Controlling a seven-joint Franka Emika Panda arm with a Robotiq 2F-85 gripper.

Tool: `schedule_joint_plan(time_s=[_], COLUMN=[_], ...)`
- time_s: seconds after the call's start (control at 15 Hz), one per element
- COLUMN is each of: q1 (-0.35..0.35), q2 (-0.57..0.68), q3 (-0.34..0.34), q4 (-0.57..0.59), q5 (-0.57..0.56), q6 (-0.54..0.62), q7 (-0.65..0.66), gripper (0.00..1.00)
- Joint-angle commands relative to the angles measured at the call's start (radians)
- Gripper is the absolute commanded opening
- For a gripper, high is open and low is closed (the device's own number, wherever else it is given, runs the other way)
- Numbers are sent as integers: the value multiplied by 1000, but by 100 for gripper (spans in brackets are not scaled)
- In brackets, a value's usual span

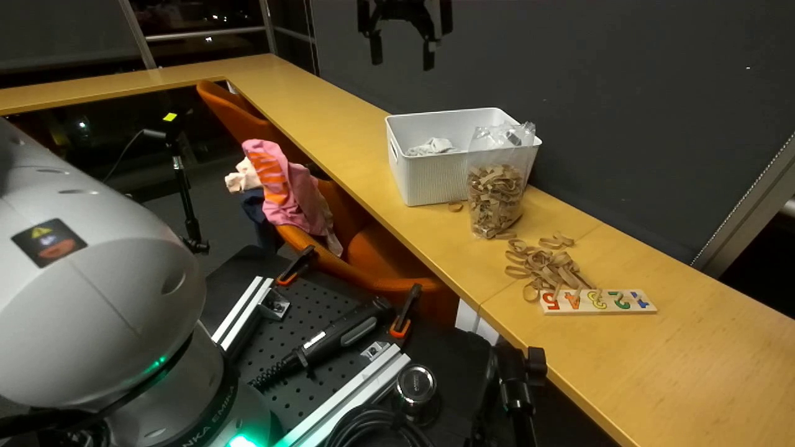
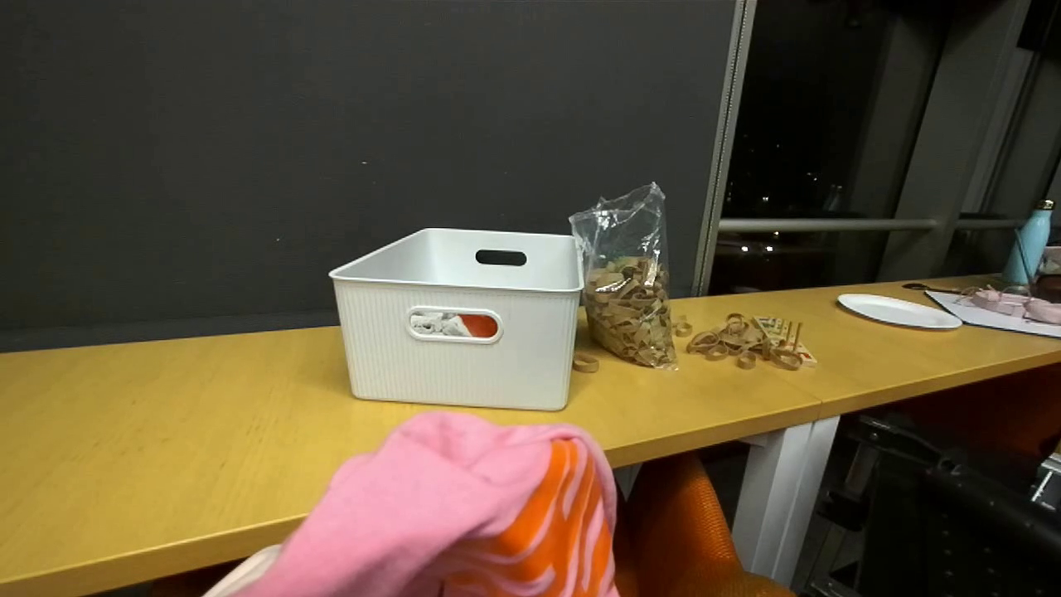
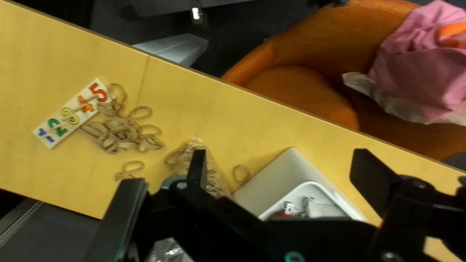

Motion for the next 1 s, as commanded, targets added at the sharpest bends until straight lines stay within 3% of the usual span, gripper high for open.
schedule_joint_plan(time_s=[0.0,0.27,0.73,0.93], q1=[-59,-92,-141,-168], q2=[130,275,418,485], q3=[-40,-106,-181,-186], q4=[46,88,68,97], q5=[-156,-199,-124,-96], q6=[84,250,438,470], q7=[-58,-153,-508,-601], gripper=[100,100,100,100])
